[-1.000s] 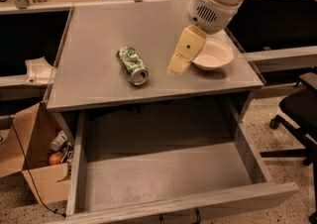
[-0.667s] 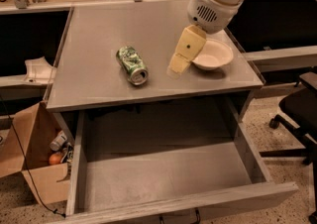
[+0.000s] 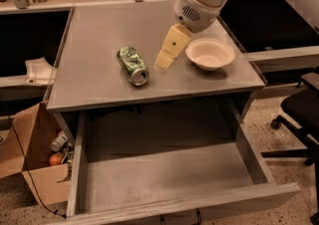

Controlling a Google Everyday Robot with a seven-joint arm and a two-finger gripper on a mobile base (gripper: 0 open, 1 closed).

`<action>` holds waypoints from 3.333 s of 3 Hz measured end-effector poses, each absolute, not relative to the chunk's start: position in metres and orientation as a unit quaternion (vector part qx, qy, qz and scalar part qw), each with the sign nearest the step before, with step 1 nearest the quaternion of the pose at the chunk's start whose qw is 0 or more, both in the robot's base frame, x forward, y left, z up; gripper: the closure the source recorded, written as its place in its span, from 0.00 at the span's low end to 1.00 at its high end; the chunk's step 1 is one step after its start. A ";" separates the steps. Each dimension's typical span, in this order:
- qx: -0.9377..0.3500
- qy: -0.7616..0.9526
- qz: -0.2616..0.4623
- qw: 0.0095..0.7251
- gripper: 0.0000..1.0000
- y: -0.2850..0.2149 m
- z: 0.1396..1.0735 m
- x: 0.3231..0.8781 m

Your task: Place green can into top drawer

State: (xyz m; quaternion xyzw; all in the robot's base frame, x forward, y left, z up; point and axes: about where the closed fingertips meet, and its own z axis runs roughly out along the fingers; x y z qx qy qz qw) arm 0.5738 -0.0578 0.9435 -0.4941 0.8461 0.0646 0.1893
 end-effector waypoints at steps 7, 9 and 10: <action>-0.462 0.853 0.078 0.231 0.00 0.027 0.909 0.623; -0.461 0.855 0.086 0.223 0.00 0.031 0.900 0.623; -0.464 0.856 0.109 0.198 0.00 0.048 0.875 0.623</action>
Offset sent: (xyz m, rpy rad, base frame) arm 0.0325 0.0742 -0.0113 0.0366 -0.0106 0.0990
